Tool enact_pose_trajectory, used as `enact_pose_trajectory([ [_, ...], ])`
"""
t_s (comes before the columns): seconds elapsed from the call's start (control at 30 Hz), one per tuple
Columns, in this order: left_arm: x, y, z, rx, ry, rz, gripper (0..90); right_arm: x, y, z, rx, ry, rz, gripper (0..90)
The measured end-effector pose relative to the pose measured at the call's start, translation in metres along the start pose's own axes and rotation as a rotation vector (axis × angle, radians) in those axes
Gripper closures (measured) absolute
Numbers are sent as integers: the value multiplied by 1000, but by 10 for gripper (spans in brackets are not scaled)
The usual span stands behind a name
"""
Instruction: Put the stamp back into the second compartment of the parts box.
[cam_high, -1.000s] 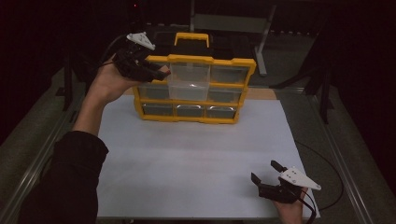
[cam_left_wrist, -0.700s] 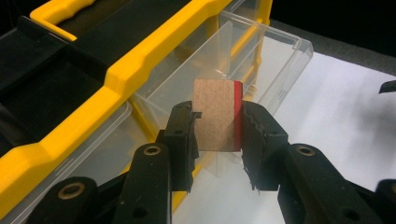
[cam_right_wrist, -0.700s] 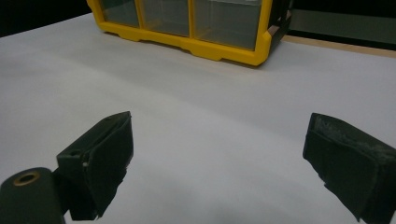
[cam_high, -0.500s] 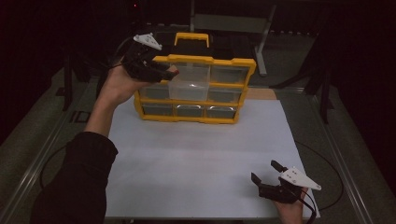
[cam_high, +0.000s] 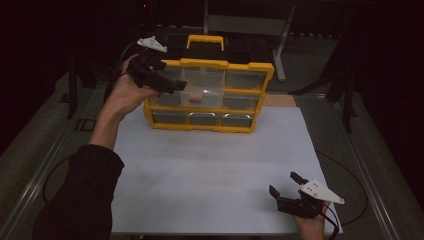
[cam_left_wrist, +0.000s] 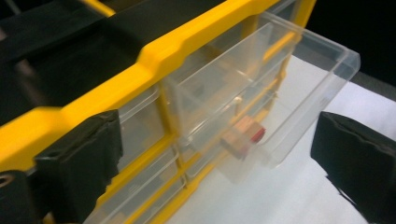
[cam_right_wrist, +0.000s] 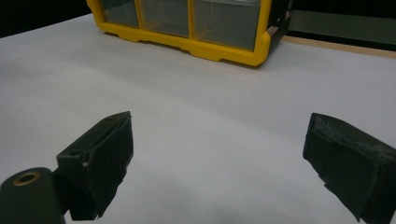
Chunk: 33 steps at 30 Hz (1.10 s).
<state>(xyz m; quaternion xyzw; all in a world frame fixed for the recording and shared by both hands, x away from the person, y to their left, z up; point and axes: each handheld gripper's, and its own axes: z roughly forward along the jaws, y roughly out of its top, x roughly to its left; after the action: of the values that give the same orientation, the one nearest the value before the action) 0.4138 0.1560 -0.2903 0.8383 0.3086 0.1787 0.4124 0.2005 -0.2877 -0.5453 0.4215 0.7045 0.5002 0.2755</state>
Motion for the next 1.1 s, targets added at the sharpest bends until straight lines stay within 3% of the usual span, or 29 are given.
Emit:
enact_pose_trajectory([
  [0.2, 11, -23, -3, -31, 9, -62, 11, 0, 0, 0, 2, 1, -3, 85],
  [0.47, 15, -58, 9, 40, 50, -70, 1, 1, -1, 1, 10, 1, -3, 85],
  [0.7, 2, -99, 28, 94, 60, -49, 0, 1, -1, 2, 13, 0, -6, 85],
  [0.73, 2, -99, 28, 94, 60, -49, 0, 1, -1, 2, 13, 0, -6, 85],
  [0.83, -7, -122, 38, 115, 68, -32, 0, 2, -1, 2, 13, 2, -6, 85],
  [0.87, -7, -122, 38, 115, 68, -32, 0, 2, -1, 2, 13, 3, -7, 85],
  [1.03, -15, -156, 44, 115, 72, -52, 0, 2, -1, 2, 15, 3, -7, 85],
  [1.1, -17, -161, 44, 112, 75, -57, 0, 2, -1, 2, 16, 4, -9, 85],
])
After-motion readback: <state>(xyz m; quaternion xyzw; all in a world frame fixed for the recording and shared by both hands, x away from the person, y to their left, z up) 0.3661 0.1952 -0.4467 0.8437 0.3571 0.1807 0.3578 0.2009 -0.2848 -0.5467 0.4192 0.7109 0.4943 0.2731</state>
